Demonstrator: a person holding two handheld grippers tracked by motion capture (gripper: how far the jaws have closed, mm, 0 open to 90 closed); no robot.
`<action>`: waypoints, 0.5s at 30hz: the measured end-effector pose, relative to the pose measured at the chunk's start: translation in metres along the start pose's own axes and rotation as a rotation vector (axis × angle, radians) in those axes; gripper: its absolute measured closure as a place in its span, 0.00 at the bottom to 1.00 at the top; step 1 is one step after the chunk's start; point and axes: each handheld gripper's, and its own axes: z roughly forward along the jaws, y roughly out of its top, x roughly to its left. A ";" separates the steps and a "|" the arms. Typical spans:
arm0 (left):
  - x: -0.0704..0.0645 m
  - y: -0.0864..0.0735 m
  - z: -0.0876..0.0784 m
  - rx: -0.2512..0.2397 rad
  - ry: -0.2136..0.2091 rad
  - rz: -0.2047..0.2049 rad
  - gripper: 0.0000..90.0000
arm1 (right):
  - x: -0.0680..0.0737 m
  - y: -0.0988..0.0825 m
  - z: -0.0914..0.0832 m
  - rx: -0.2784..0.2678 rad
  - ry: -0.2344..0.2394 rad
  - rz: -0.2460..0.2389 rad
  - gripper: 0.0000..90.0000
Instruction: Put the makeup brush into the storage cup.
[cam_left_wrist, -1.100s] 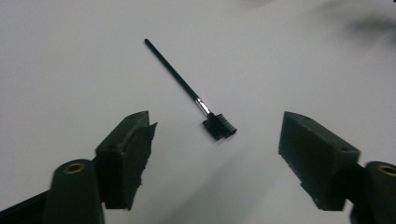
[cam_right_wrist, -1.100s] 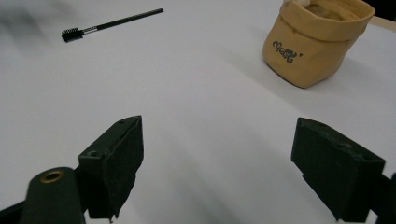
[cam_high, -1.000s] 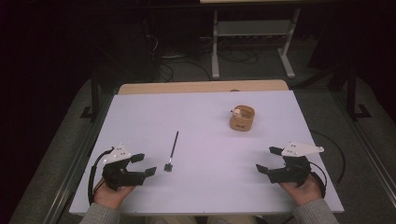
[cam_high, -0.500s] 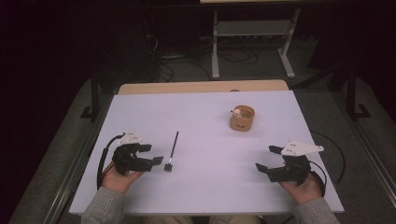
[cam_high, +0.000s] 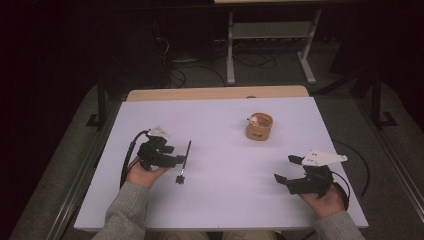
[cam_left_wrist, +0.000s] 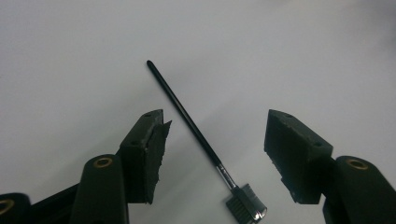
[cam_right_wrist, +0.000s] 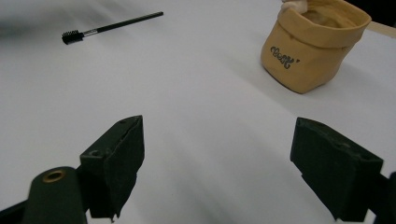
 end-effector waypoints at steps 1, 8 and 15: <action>0.001 0.001 0.002 0.007 0.006 0.009 0.45 | 0.000 0.000 0.001 0.003 0.003 -0.002 0.19; 0.000 0.008 0.022 0.064 0.011 -0.035 0.55 | -0.001 0.000 -0.002 -0.008 -0.001 0.004 0.19; 0.001 0.009 0.038 0.121 0.006 -0.025 0.60 | 0.000 0.000 0.000 0.007 0.004 -0.004 0.19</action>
